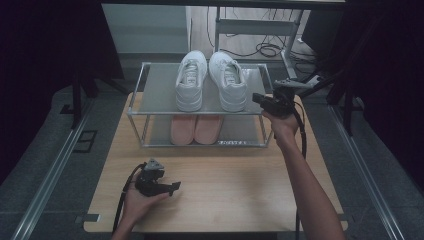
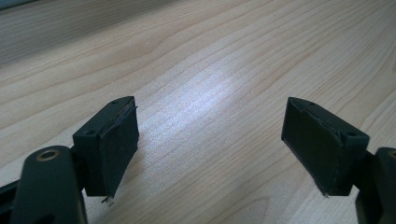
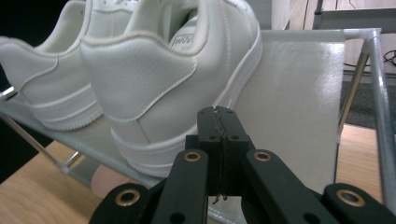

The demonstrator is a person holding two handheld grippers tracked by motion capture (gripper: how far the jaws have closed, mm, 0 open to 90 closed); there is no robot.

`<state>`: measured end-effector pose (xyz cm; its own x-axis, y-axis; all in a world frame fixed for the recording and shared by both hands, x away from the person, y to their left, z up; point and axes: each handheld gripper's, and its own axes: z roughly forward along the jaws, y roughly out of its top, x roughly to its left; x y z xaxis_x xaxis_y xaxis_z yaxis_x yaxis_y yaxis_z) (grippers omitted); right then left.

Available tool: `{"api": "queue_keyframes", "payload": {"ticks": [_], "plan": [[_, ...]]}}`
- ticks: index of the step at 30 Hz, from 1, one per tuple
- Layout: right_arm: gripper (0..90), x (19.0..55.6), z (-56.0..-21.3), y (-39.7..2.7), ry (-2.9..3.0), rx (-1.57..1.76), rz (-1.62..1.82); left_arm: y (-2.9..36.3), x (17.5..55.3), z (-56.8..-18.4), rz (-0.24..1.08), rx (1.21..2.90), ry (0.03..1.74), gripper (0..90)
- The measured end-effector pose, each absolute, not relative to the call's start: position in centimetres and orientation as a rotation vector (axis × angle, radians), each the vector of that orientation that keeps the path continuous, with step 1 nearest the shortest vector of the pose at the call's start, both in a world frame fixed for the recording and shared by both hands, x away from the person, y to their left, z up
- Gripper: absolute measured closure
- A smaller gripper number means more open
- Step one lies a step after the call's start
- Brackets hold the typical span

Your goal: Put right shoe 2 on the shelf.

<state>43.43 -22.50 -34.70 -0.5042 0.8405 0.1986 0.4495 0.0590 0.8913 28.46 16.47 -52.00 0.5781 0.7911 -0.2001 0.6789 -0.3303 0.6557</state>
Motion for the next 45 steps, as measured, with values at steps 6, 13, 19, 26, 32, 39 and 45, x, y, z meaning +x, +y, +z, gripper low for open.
{"api": "queue_keyframes", "payload": {"ticks": [6,13,19,26,32,39,45], "plan": [[89.3,43.4,-35.1,-21.6,2.004,1.267,1.420,16.5,28.5,-52.0,0.201,2.096,1.167,19.3],[89.5,43.2,-35.2,-20.3,2.016,1.244,1.427,16.5,28.4,-52.0,0.198,2.084,1.177,19.4],[89.6,43.2,-35.1,-19.9,2.023,1.244,1.442,16.4,28.5,-52.1,0.196,2.091,1.173,19.4],[89.6,43.2,-35.0,-19.2,2.037,1.236,1.466,16.4,28.6,-52.2,0.198,2.098,1.168,19.4],[89.6,43.1,-35.1,-18.4,2.044,1.234,1.484,16.3,28.6,-52.2,0.195,2.096,1.171,19.5],[89.6,43.0,-35.0,-18.0,2.039,1.231,1.466,16.2,28.6,-52.3,0.189,2.099,1.170,19.6],[89.7,42.9,-35.0,-18.0,2.038,1.227,1.437,16.2,28.6,-52.3,0.192,2.101,1.166,19.6]]}}
